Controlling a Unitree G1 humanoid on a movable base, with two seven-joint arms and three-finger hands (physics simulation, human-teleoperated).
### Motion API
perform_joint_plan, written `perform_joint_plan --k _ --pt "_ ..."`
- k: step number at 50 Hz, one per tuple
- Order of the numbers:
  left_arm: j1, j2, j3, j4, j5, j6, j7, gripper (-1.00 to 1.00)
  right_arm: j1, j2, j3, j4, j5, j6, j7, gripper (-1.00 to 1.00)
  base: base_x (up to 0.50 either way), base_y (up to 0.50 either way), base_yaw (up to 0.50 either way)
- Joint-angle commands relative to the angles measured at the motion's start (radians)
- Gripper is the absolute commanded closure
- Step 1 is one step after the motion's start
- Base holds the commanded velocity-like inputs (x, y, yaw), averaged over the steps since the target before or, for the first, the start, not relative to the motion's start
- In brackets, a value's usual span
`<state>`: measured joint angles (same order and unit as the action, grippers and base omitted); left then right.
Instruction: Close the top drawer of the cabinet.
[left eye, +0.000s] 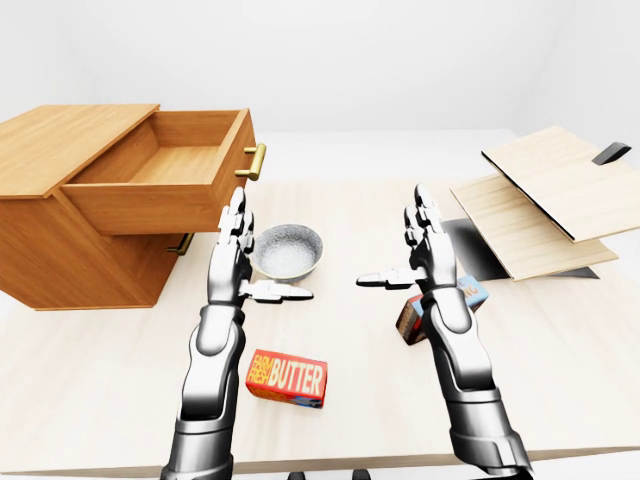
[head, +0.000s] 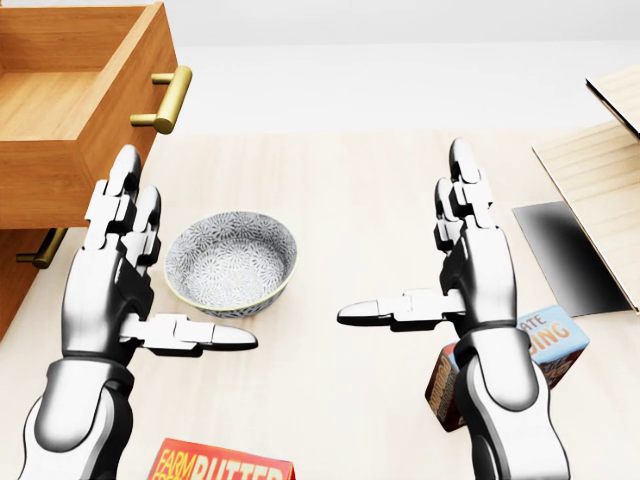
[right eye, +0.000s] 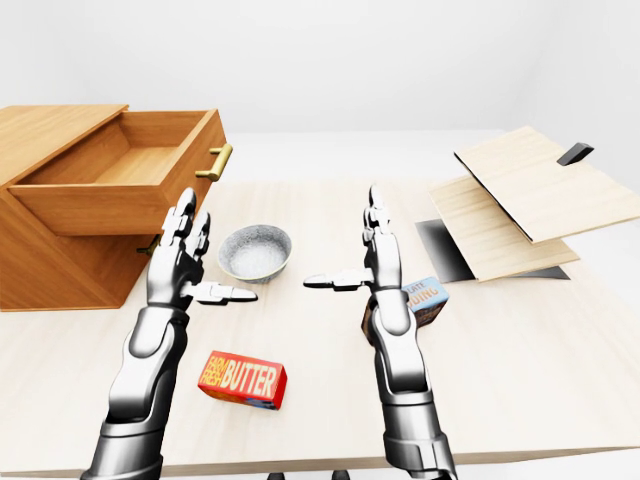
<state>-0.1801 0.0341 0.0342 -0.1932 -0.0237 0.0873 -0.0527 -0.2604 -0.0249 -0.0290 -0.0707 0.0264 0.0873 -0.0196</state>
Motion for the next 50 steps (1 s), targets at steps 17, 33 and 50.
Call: perform_joint_plan --k 17,33,50 --pt "-0.009 0.004 0.006 0.006 0.004 0.000 0.005 -1.00 0.024 -0.004 -0.004 -0.018 0.001 0.000 0.009 -1.00 0.00 0.00 0.00" --pt "-0.178 0.079 0.042 0.299 0.182 0.000 0.100 -1.00 0.001 0.002 0.002 0.007 -0.005 0.000 -0.001 -1.00 0.00 0.00 0.00" --pt "-0.285 0.112 0.053 0.452 0.345 0.000 0.234 -1.00 0.003 0.000 0.001 0.002 -0.003 0.000 0.002 -1.00 0.00 0.00 0.00"
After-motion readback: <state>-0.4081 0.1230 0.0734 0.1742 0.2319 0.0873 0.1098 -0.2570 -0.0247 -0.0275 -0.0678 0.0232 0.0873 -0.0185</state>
